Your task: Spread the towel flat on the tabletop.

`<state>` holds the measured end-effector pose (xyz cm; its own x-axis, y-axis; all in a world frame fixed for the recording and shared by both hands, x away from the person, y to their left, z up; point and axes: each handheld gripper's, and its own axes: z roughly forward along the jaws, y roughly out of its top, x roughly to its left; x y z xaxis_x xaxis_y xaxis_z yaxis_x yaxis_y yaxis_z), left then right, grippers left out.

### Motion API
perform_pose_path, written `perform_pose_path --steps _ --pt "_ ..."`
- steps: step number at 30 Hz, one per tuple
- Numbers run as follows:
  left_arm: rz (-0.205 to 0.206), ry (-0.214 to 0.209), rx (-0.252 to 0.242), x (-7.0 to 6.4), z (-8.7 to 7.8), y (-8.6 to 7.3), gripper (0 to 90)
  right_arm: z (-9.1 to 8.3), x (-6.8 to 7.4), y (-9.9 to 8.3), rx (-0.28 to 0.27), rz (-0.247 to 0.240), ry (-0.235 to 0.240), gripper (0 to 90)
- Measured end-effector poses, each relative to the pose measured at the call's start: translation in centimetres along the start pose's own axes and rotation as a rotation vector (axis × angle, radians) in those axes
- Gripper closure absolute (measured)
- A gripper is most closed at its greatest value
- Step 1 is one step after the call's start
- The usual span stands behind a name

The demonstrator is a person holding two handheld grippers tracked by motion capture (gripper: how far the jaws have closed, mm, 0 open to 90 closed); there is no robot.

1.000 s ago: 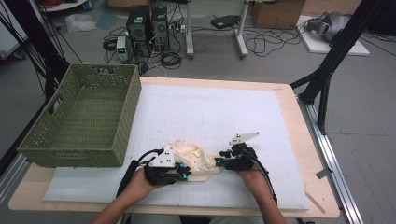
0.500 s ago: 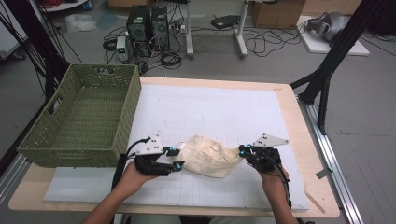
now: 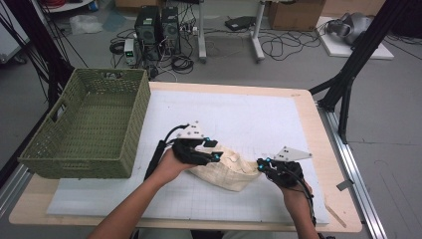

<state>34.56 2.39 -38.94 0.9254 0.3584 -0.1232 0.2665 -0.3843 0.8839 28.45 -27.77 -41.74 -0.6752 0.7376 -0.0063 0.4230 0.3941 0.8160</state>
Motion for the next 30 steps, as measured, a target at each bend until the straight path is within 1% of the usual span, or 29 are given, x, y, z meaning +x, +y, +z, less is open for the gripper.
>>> perform_pose_path --steps 1,2,4,5,7,8,9,10,11,14,15,17,20,21,24,26,27,30 --pt "-0.009 -0.011 0.01 -0.1 0.7 0.1 49.0 0.0 0.0 0.0 -0.004 0.002 -0.004 85.5" --pt "-0.007 -0.019 0.031 -0.1 1.3 0.2 48.1 -0.1 0.0 -0.1 -0.008 0.005 -0.011 85.5" --pt "-0.014 -0.025 0.062 -0.3 2.4 0.2 46.9 -0.1 0.0 -0.1 -0.009 0.01 -0.017 85.5" --pt "-0.015 -0.032 0.078 -0.4 2.9 0.2 47.2 -0.1 0.0 -0.1 -0.013 0.02 -0.008 85.2" --pt "-0.012 -0.041 0.118 -0.5 3.8 -0.1 50.1 -0.1 -0.1 -0.2 -0.015 0.029 -0.009 85.0" --pt "-0.008 -0.047 0.136 -0.6 4.1 -0.2 53.0 -0.1 -0.1 -0.2 -0.015 0.032 -0.007 84.7" --pt "-0.001 -0.043 0.156 -0.6 4.4 -0.3 55.7 -0.1 -0.1 -0.2 -0.013 0.037 -0.01 84.4" --pt "-0.006 -0.037 0.169 -0.7 4.7 -0.4 57.2 -0.1 -0.1 -0.2 -0.011 0.04 -0.011 84.4" --pt "-0.007 -0.039 0.173 -0.6 4.8 -0.5 59.1 -0.1 -0.1 -0.2 -0.009 0.041 -0.011 84.2" --pt "-0.004 -0.043 0.181 -0.5 4.8 -0.6 75.2 -0.1 -0.2 -0.2 -0.003 0.044 -0.012 84.1" --pt "-0.002 -0.042 0.179 -0.5 4.7 -0.7 82.8 -0.1 -0.1 -0.2 -0.003 0.046 -0.011 84.1" --pt "-0.005 -0.037 0.176 -0.5 4.3 -0.8 85.9 -0.1 -0.1 -0.2 -0.004 0.047 -0.012 84.0" --pt "-0.015 -0.016 0.155 -0.3 3.5 -0.9 86.7 -0.1 -0.1 -0.3 -0.003 0.048 -0.017 83.9" --pt "-0.021 -0.009 0.139 -0.2 3.0 -1.0 86.8 -0.2 -0.2 -0.3 -0.004 0.051 -0.018 83.9" --pt "-0.03 0.014 0.1 0.2 1.2 -1.2 86.7 -0.3 -0.2 -0.4 -0.005 0.05 -0.024 83.9" --pt "-0.052 0.044 0.07 0.7 -0.3 -1.6 86.7 -0.4 -0.2 -0.4 -0.001 0.052 -0.028 83.9" --pt "-0.059 0.054 0.064 0.9 -1.0 -1.8 86.7 -0.5 -0.2 -0.5 -0.003 0.052 -0.032 83.9" --pt "-0.08 0.1 0.034 1.6 -3.1 -2.5 86.7 -0.7 -0.3 -0.5 -0.003 0.056 -0.038 83.9"
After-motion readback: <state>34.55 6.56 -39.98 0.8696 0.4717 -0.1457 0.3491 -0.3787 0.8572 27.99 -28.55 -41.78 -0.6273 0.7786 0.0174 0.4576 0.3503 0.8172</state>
